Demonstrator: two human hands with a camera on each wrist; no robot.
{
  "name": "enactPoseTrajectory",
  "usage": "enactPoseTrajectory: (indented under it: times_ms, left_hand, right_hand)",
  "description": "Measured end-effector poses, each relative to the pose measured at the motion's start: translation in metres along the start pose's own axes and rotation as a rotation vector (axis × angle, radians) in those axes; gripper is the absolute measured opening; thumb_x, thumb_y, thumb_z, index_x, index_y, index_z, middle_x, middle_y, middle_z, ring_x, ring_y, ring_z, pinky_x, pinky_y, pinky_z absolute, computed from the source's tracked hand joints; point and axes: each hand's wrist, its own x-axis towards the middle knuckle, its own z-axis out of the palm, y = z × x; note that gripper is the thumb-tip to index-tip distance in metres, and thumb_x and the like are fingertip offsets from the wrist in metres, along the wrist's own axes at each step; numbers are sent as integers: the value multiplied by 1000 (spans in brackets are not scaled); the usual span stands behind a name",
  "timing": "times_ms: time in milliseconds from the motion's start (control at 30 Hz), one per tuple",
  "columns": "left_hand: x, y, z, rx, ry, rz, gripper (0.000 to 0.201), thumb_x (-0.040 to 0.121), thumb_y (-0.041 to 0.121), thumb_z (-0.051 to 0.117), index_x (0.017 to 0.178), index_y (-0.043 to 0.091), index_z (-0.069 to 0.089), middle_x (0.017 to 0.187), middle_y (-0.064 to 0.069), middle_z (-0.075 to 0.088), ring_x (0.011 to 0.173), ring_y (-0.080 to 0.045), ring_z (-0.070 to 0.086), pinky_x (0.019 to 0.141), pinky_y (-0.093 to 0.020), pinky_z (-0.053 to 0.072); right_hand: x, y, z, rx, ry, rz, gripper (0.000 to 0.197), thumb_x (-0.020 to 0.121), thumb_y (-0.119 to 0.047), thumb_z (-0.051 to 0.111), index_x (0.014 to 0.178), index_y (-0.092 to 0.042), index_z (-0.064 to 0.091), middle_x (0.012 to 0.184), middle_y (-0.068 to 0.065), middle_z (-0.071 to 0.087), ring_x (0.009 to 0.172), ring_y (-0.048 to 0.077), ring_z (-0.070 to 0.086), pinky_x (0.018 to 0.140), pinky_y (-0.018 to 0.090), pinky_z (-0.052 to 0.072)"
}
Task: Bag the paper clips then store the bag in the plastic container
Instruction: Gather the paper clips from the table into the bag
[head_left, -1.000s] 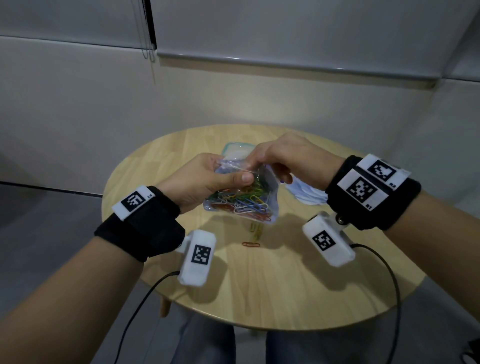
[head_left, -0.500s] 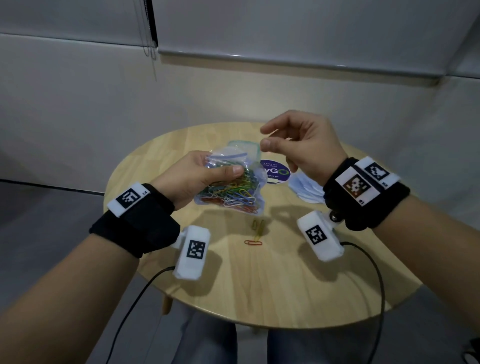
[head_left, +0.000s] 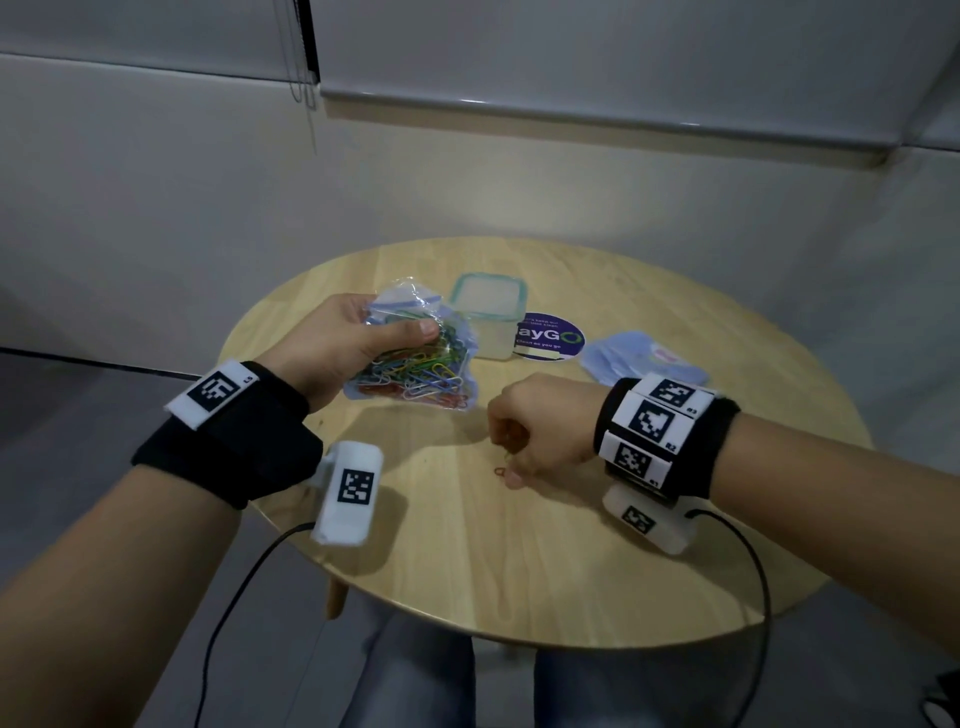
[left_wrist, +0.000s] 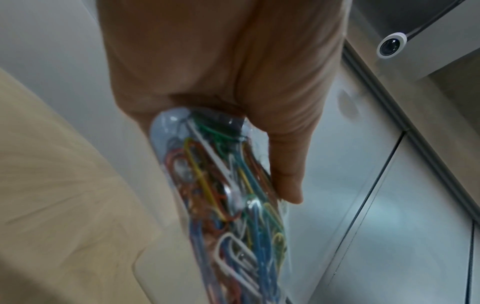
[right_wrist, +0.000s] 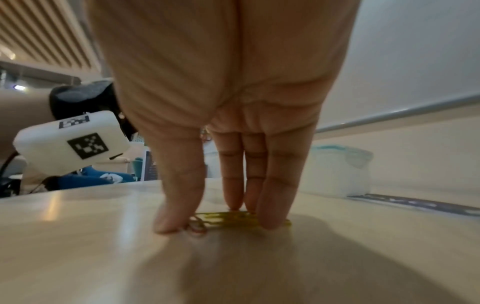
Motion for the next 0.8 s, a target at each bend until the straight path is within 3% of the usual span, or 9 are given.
enactPoseTrajectory:
  times_ms: [67,267,433,533,667,800]
  left_hand:
    - [0,0,0,12,-9,-7,39,69,21,79,105,9,72,103,-17,73,91,-31,71,83,-37,57]
    - [1,1,1,31,-22,-21,37,66,23,83,98,8,73,96,-15,75,83,-26,72,74,-31,59]
    - [0,5,3,48,-21,-9,37,67,24,80,99,7,72,95,-15,75,82,-25,71,73,-31,59]
    - [0,10,3,38,-12,7,38,70,24,74,102,4,71,97,-16,74,83,-26,71,75,-34,58]
    - [-1,12,3,38,-23,9,27,77,19,72,100,6,71,95,-15,74,82,-26,71,73,-33,59]
    - [0,8,7,58,-56,8,30,73,18,79,100,6,71,96,-15,74,82,-25,71,72,-29,59]
  right_hand:
    - [-2,-1,0,9,19,12,37,73,-31,77,104,-13,65,98,1,67,88,19,59,69,23,39]
    - [-7,-1,1,6,47,51,25,76,-20,75,99,-11,71,98,5,71,92,21,63,72,25,44]
    - [-6,-4,-1,12,4,66,14,80,-17,66,92,-11,71,90,3,71,84,20,63,63,26,47]
    - [-5,-2,-3,70,-24,67,12,75,-15,67,86,-12,71,82,2,69,74,17,59,67,29,50]
    - [-11,9,-13,163,45,79,8,73,-12,69,81,-15,68,76,-1,67,69,13,59,69,30,51]
    - [-27,26,-22,213,20,118,25,76,-5,67,99,-16,69,77,-1,69,69,9,59,67,20,46]
